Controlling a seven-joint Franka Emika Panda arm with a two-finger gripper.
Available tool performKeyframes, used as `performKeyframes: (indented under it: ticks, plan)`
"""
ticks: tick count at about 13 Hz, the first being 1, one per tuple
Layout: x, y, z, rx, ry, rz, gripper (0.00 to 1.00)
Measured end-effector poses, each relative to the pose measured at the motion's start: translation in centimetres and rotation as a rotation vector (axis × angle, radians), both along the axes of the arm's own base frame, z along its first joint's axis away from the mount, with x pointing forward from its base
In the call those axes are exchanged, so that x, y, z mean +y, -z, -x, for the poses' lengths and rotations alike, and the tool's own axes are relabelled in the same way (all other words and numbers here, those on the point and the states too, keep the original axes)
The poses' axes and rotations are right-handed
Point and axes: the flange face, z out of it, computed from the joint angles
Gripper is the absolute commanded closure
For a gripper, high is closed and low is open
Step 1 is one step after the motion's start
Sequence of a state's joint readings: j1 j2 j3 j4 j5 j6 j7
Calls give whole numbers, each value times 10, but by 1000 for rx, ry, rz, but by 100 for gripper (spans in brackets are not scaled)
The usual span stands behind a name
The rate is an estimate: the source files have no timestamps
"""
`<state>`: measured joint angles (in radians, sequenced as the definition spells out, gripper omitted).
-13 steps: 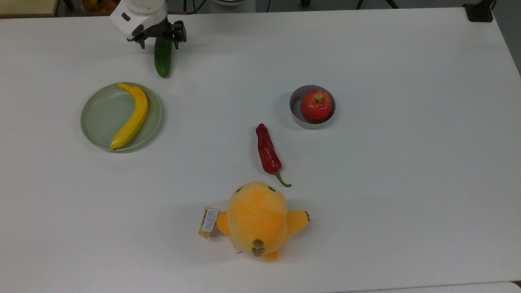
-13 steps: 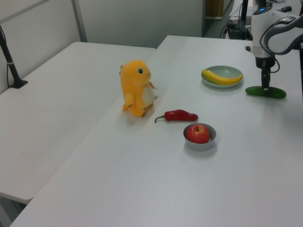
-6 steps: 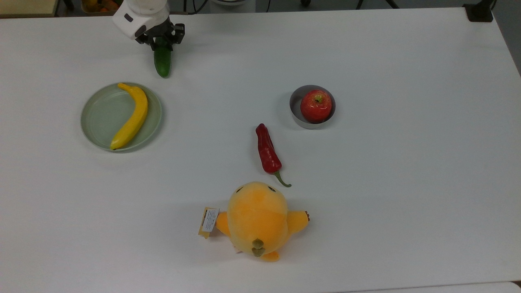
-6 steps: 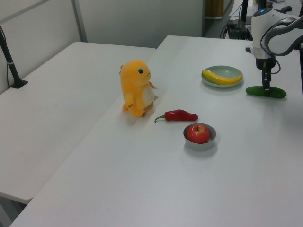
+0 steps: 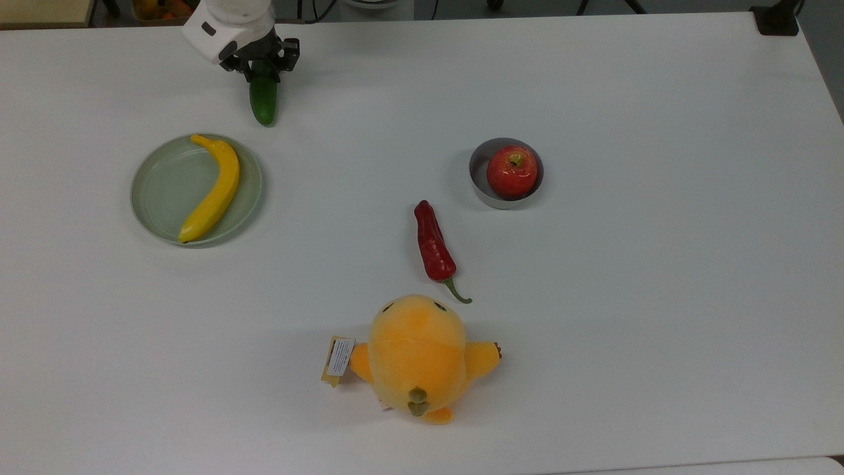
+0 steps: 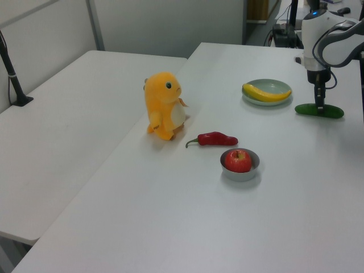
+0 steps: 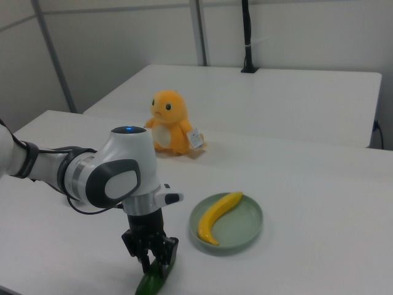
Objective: Put the cucumber on the left side of the bowl
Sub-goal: 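Close the gripper on the cucumber's middle, then lift the cucumber and carry it toward the grey bowl with the apple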
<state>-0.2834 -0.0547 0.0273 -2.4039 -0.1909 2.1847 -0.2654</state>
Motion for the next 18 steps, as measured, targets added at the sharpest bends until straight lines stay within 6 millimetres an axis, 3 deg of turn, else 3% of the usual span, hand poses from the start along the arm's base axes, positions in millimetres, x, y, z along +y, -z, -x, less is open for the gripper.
performKeyframes:
  ticks: [3,5,8,11,14,17,18]
  plan:
    - [15,-20,-13,-31,-26,6,100]
    - [37,-51,-34,-77,-29,-27,100]
    - [95,-128,-77,-153,-75,-102,100]
    - [178,-198,-115,-225,-111,-149,100]
    - [247,-213,-131,-257,-108,-198,100]
    - [321,-198,-138,-236,-114,-240,100]
    - [337,-191,-140,-235,-109,-251,100]
